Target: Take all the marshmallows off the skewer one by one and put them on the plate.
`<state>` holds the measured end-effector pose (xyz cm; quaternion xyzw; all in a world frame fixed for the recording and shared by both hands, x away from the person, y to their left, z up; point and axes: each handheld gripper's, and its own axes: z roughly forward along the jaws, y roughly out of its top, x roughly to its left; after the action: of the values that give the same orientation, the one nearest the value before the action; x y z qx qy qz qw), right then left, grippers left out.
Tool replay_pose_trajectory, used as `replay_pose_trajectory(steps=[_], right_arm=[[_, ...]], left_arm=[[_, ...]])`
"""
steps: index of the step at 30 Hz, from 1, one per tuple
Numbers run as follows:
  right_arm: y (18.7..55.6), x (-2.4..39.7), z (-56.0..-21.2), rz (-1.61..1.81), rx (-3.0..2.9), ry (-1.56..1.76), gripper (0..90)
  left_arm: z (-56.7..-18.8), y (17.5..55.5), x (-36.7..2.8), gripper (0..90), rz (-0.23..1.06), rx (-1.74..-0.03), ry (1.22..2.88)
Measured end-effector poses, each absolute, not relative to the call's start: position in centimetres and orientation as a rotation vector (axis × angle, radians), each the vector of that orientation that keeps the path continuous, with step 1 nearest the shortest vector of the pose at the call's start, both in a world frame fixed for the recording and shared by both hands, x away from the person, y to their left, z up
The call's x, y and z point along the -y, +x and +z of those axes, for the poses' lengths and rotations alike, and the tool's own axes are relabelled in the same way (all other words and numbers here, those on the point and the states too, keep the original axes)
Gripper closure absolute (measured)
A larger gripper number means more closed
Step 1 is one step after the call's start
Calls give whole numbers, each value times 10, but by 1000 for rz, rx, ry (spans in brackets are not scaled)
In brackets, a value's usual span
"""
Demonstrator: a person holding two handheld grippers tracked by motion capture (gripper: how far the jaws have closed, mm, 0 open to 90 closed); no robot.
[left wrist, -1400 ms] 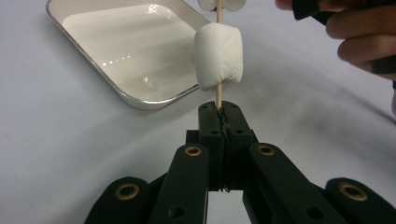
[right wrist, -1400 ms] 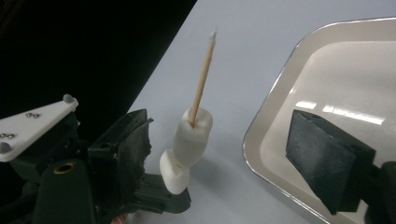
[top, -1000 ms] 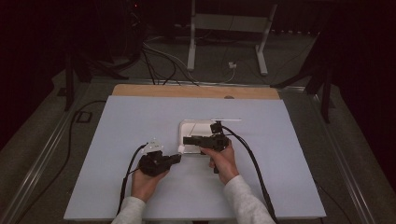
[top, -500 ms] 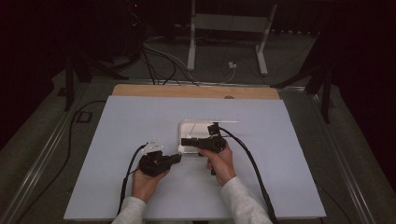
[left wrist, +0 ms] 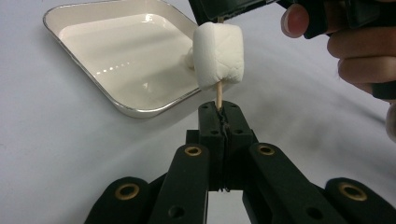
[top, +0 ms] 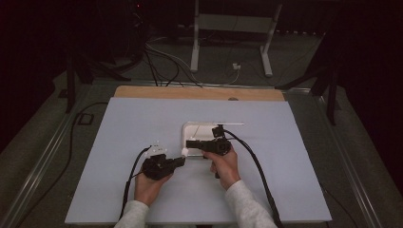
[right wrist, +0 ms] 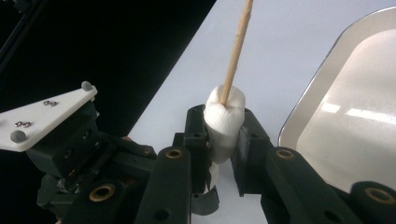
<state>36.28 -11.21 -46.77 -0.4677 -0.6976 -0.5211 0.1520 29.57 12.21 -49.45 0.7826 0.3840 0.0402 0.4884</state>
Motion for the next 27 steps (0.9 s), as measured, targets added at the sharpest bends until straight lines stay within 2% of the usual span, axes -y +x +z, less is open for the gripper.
replay_pose_trajectory(steps=[27], right_arm=[[373,134,-452,-1562,1905,-1392,795]], left_arm=[[-495,292,-123,900,111,-902,1924]])
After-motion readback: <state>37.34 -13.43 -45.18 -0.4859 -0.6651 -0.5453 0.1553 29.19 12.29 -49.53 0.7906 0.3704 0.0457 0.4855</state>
